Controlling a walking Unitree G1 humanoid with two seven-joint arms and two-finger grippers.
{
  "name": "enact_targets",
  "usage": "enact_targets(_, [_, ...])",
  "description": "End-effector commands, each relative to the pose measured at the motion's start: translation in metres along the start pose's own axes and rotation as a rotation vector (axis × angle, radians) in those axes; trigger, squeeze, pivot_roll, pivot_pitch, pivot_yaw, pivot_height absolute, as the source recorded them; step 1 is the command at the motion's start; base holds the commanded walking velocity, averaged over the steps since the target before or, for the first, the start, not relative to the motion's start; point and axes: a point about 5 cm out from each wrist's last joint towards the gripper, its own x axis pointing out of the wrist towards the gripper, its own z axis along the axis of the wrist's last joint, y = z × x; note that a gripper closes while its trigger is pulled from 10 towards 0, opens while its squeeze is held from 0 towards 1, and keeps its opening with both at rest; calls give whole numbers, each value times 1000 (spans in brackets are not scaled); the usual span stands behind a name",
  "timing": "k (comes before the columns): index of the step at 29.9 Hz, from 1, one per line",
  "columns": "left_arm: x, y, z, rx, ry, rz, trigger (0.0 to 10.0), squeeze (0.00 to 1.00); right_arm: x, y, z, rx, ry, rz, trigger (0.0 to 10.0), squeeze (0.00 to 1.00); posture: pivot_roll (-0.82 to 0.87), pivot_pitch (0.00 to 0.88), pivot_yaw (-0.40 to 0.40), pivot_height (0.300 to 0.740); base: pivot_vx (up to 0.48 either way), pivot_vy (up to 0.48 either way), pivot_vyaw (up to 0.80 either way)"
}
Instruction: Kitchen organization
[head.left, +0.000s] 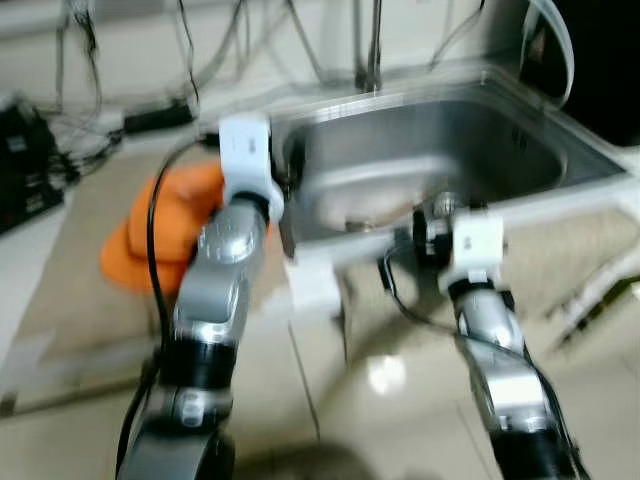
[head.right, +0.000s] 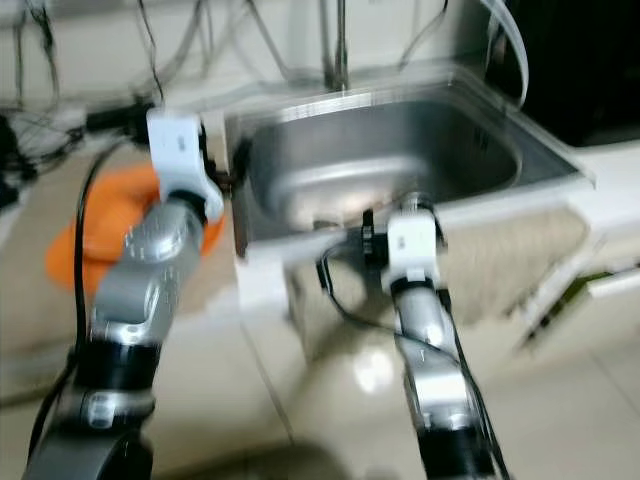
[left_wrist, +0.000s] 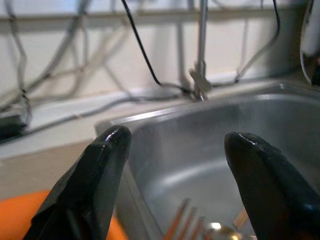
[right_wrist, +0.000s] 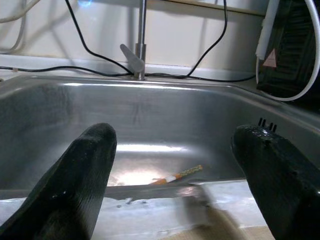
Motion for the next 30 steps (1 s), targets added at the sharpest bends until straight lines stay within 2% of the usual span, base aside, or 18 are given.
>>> enact_targets(1, [6, 19, -4, 31, 64, 27, 10000, 0, -3, 0, -6, 13, 37, 3, 10000, 0, -50, 0, 89, 740, 0, 0, 0])
enact_targets(3, [9, 27, -7, 24, 98, 29, 10000, 0, -3, 0, -7, 12, 39, 6, 10000, 0, -50, 0, 90, 740, 0, 0, 0])
enact_targets(4, [12, 36, -4, 18, 107, 37, 10000, 0, -2, 0, -7, 11, 41, 6, 10000, 0, -50, 0, 90, 740, 0, 0, 0])
enact_targets(11, [15, 49, 10, 33, 104, 39, 10000, 0, -4, 1, -9, 11, 49, 11, 10000, 0, -50, 0, 93, 740, 0, 0, 0])
enact_targets(20, [13, 40, 11, -45, 96, 1, 10000, 0, -6, 2, -10, 9, 58, 17, 10000, 0, -47, 0, 89, 740, 0, 0, 0])
enact_targets(24, [12, 39, 16, -40, 80, -10, 10000, 0, -7, 2, -11, 6, 62, 20, 10000, 0, -47, 0, 85, 740, 0, 0, 0])
enact_targets(30, [11, 43, 10, 15, 130, -46, 10000, 0, -7, 1, -11, 4, 64, 22, 10000, 0, -47, 0, 83, 740, 0, 0, 0])
